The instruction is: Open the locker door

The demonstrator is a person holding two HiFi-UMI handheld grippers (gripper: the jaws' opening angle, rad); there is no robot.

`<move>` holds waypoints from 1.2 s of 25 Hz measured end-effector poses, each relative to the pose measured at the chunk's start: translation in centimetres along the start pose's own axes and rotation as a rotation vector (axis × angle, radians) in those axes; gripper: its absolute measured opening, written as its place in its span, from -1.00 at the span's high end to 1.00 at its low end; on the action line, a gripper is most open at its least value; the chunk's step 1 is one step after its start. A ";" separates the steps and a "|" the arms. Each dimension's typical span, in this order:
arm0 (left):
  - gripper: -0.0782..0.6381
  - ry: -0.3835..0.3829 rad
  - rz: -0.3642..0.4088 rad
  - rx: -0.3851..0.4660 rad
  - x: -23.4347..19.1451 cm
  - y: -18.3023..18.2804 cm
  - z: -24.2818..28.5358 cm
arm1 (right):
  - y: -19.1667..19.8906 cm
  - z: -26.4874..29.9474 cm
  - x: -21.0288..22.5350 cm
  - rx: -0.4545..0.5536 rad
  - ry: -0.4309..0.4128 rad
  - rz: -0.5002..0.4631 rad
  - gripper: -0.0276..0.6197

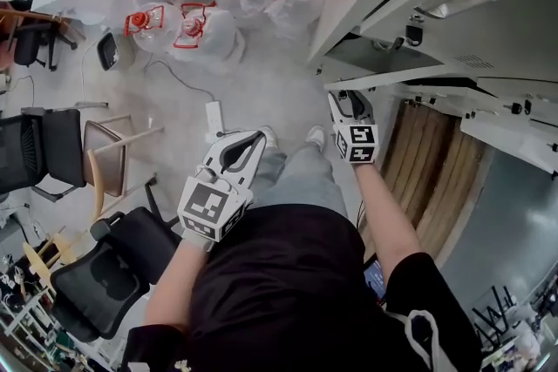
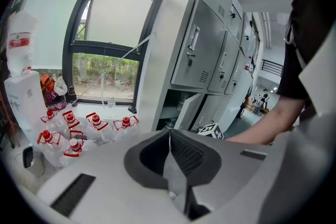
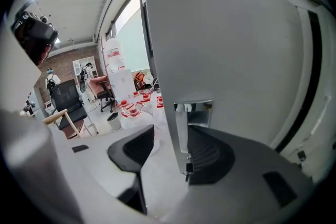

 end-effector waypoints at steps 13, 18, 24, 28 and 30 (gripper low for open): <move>0.72 0.146 0.090 -0.033 0.9 0.5 0.4 | 2.6 -4.2 -0.5 0.028 0.116 0.070 0.46; 0.72 0.195 0.133 -0.038 1.2 0.4 0.7 | 3.5 -5.5 -0.7 0.056 0.180 0.120 0.47; 0.72 0.250 0.176 -0.042 1.5 0.1 1.0 | 4.6 -7.0 -1.1 0.075 0.252 0.172 0.46; 0.72 0.288 0.197 -0.049 1.9 0.3 1.3 | 5.5 -8.4 -1.2 0.083 0.296 0.196 0.44; 0.72 0.309 0.207 -0.052 2.3 0.3 1.5 | 5.9 -9.1 -1.1 0.087 0.319 0.207 0.44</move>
Point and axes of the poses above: the fingertips, and each gripper's own axes: z forward along the fingers, x to its right, y out of its underside, the point moved 4 cm from there along -z, backward along the fingers, and after that the axes turned 13 degrees about -y, right-handed, at the moved point
